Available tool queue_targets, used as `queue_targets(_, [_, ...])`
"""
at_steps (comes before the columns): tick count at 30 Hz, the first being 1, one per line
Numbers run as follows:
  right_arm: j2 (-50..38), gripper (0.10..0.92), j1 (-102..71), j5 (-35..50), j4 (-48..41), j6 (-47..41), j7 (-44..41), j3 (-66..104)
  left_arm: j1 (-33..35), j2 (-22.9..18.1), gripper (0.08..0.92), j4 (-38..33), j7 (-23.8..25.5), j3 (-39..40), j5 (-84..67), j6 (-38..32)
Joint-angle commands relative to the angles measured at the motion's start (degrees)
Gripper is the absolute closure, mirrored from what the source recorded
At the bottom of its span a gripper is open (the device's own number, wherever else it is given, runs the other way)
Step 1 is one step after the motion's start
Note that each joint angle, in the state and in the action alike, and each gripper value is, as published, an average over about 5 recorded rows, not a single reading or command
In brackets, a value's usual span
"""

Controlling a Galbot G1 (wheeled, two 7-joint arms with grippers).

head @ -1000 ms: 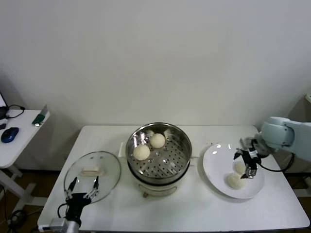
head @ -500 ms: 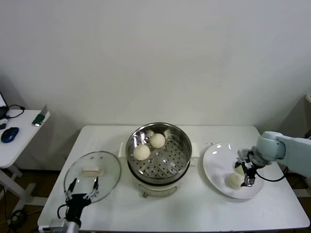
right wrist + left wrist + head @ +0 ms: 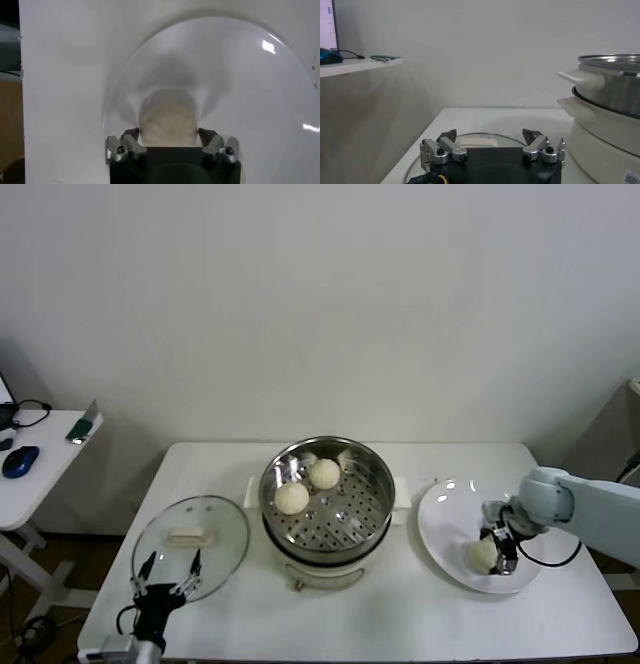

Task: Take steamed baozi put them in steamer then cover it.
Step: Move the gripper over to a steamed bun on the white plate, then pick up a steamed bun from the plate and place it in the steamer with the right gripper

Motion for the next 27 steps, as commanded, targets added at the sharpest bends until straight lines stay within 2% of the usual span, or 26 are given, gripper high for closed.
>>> queue_targets(1, [0.3, 0.340, -1.9, -0.5, -0.8, -0.1, 0.1, 1.5, 0.0, 0.1, 0.177, 0.0, 0.0, 0.0, 0.0, 0.0])
queue_targets(8, [-0.1, 0.365, 3.9, -0.4, 1.1, 1.5, -1.1, -1.1, 0.0, 0.1, 0.177, -0.2, -0.1, 0.0, 0.0, 0.0])
queue_targets(12, [0.7, 0.364, 16.4, 1.2, 4.2, 5.3, -3.2, -9.3, -0.1, 0.2, 0.177, -0.2, -0.1, 0.0, 0.1, 0.0])
queue_targets(16, [5.2, 0.364, 35.3, 4.5, 7.7, 12.3, -5.7, -20.6, -0.2, 0.5, 0.177, -0.6, 0.0, 0.0, 0.2, 0.3])
queue_targets(20, [11.3, 0.363, 48.2, 5.1, 10.2, 21.7, -8.7, -23.5, -0.2, 0.8, 0.177, -0.8, 0.0, -0.2, 0.3, 0.5])
queue_targets(23, [16.2, 0.359, 53.7, 4.2, 11.9, 28.2, -10.2, -21.8, -0.2, 1.0, 0.177, -0.8, 0.1, -0.2, 0.3, 0.6])
queue_targets(27, [21.6, 0.355, 55.0, 2.3, 16.0, 32.5, -9.3, -17.2, -0.3, 0.8, 0.177, -0.8, 0.1, -0.2, 0.3, 0.6])
